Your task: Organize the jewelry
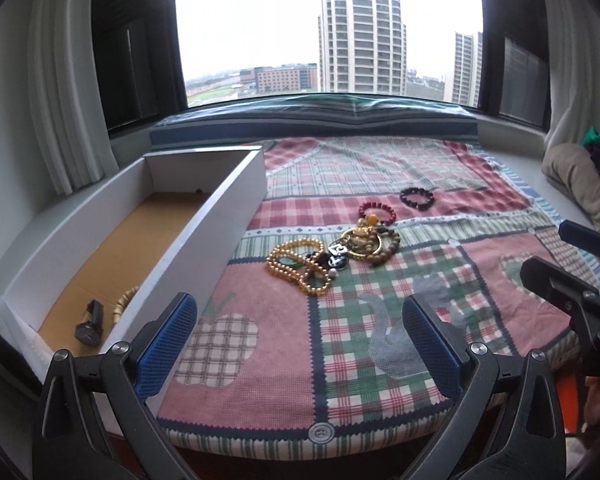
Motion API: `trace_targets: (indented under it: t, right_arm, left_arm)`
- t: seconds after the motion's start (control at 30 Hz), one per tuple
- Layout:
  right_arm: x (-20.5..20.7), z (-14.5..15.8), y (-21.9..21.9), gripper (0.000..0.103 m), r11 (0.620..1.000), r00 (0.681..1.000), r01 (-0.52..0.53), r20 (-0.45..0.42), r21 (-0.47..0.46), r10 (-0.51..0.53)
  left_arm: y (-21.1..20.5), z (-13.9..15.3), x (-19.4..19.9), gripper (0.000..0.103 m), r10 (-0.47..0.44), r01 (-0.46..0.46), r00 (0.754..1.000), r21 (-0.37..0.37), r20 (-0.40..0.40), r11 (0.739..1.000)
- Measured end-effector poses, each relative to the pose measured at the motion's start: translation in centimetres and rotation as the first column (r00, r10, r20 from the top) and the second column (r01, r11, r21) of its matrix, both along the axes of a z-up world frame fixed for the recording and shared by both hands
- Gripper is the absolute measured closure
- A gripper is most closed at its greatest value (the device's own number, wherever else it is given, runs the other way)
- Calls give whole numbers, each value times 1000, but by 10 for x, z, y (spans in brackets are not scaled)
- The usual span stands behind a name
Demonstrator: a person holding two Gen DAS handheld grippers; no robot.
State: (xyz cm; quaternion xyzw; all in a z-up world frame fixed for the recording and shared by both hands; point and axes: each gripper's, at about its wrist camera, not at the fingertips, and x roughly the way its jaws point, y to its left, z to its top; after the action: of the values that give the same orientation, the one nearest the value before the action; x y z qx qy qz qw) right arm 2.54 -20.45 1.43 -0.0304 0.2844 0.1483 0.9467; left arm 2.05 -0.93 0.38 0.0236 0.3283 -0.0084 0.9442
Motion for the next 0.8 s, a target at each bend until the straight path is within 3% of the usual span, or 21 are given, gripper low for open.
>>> trace_targets:
  t: [0.17, 0.33, 0.8]
  right_arm:
    - [3, -7, 4, 0, 1000, 999, -6, -39, -23, 5]
    - [1, -11, 14, 0, 998, 999, -32, -45, -60, 30]
    - [3, -35, 33, 0, 995, 993, -52, -110, -89, 42]
  left_arm:
    - [0, -1, -6, 1, -4, 3, 1000, 30, 27, 1000]
    - [0, -8, -3, 1, 8, -8, 1000, 26, 0, 1000]
    - [11, -19, 1, 1, 27, -28, 999, -41, -43, 999]
